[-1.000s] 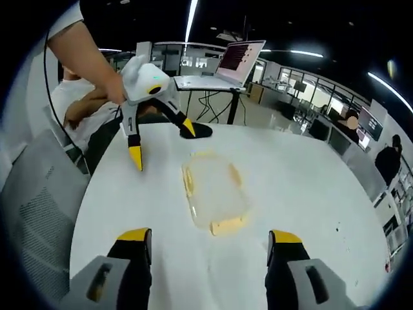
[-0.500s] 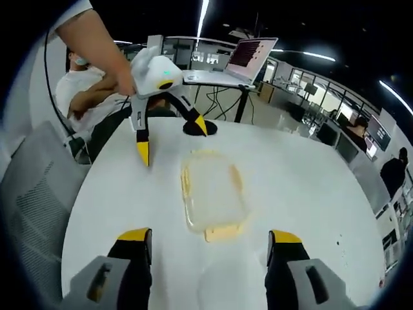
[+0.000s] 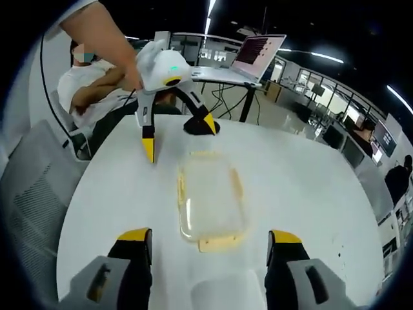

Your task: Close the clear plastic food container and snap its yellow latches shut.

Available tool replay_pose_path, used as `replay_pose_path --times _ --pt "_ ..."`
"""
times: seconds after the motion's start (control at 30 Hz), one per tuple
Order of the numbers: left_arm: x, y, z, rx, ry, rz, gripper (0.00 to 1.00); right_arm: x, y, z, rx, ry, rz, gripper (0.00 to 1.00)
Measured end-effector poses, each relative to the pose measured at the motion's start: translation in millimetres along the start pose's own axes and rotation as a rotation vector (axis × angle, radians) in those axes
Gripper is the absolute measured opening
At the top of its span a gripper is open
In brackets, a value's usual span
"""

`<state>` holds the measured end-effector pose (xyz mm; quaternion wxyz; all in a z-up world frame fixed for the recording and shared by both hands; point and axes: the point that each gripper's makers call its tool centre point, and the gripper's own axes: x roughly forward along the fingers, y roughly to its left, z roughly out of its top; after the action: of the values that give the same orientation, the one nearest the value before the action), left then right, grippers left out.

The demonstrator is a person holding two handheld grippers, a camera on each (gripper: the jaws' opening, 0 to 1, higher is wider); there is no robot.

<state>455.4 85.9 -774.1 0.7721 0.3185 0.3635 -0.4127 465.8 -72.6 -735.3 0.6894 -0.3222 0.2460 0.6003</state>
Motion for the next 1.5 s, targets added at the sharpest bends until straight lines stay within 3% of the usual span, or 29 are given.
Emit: replay_pose_path --times 0.7,0.83,1.03,1.5 --pt "11.6 14.2 -3.3 0.162 0.069 -0.044 0.8 26.4 -2.7 -6.9 0.0 0.067 0.068 0.72" --pt "15.5 13.5 -5.0 0.199 0.083 -0.058 0.8 32.8 0.5 -8.6 -0.032 0.094 0.087 0.68" --pt "20.3 16.7 -12.2 0.198 0.11 -0.078 0.8 38.8 -1.0 -18.2 -0.015 0.156 0.112 0.68" --pt "23.1 30.2 -11.6 0.238 0.127 -0.101 0.72 41.3 -11.4 -29.7 -0.008 0.22 0.134 0.58"
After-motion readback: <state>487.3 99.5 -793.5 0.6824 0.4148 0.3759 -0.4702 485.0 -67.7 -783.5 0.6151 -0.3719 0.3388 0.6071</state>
